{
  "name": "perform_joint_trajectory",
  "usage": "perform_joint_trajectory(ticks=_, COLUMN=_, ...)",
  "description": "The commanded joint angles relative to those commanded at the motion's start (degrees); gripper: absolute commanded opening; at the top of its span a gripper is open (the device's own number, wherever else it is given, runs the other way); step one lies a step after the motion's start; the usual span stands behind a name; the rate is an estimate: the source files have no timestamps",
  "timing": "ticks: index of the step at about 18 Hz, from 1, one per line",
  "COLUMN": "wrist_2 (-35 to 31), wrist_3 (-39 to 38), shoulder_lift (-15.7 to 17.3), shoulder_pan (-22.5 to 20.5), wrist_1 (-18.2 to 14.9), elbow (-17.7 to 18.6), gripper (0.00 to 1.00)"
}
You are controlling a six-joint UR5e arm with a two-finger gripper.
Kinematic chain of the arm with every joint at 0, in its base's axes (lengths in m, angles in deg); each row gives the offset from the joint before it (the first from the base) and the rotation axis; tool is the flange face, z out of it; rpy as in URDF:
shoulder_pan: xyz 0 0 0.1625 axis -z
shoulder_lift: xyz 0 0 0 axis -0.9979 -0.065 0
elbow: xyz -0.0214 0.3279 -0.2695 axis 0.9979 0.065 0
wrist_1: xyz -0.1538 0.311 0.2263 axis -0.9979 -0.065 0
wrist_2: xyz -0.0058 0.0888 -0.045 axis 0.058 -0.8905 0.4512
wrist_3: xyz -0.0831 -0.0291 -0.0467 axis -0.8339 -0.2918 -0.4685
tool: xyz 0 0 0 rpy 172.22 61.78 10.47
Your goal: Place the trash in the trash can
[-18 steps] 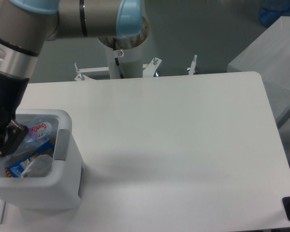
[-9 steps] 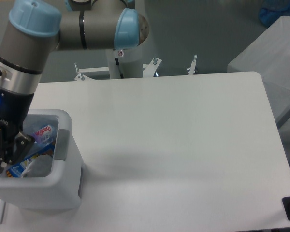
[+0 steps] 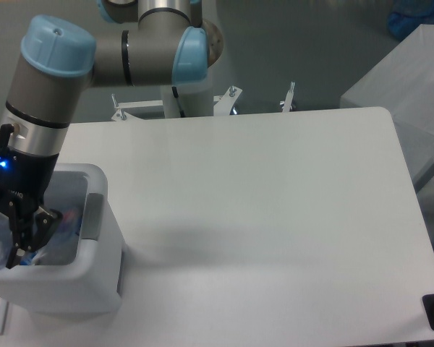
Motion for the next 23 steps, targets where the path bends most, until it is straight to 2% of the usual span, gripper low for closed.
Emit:
perform_joint_trajectory(ticks=1, wrist_2=0.0, wrist_3=-0.26, shoulder_lift=0.26, shoulder_pan=-0.17, wrist_1=-0.09, elbow=-0.09, gripper=0.99)
perform_joint_trajectory(ticks=3, wrist_2=0.09, wrist_3=-0.09, shoulder_lift=0.53, shoulder_pan=-0.88, wrist_1=-0.09, elbow=-0.26, gripper=1.0)
perform_joint_trajectory(ticks=8, wrist_2=-0.26, wrist_3=-0.09, shoulder_lift=2.99, shoulder_pan=-8.94, wrist_1=-0.17, elbow=-0.35, gripper=1.0)
perform_joint_trajectory(ticks=13, wrist_2=-10.27, wrist_3=3.24, shoulder_lift=4.04, shoulder_pan=-16.08, wrist_1=-0.96, elbow=0.43, gripper=1.0)
perform_joint_trajectory(ticks=16, wrist_2=-15.45, wrist_3=13.75, shoulder_lift=5.44, shoulder_pan=-18.53, wrist_1=-3.68, elbow=2.54, gripper=1.0)
perform_joint_trajectory(ticks=19, wrist_2=-18.45, wrist_3=26.68, shoulder_lift=8.17, shoulder_pan=-21.87, wrist_1=-4.22, elbow=6.93, gripper=1.0)
perform_joint_trajectory(ticks=23, wrist_2=-20.3, wrist_3=35.84, shoulder_lift=12.74, shoulder_pan=-26.62, wrist_1=-4.66, elbow=12.38, gripper=1.0)
